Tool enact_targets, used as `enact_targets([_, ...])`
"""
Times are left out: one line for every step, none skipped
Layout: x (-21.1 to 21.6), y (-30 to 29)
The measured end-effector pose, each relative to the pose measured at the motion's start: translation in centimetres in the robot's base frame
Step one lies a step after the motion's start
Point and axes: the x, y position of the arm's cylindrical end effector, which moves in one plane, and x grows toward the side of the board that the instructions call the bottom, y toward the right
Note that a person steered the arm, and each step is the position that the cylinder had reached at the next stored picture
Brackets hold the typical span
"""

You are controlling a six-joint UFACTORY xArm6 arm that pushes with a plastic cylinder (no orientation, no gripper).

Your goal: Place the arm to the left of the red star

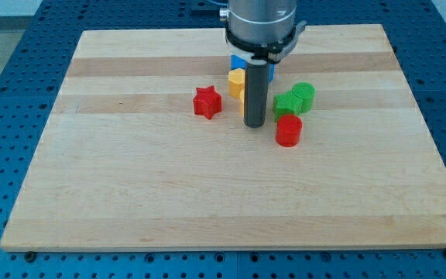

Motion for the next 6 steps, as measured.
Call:
enact_targets([-2.4, 0.0])
enact_targets([-3.8, 0.0])
enact_targets([-4.7, -0.1])
enact_targets([-3.6, -0.1])
enact_targets([-1.6, -0.6])
enact_targets([-0.6, -3.9])
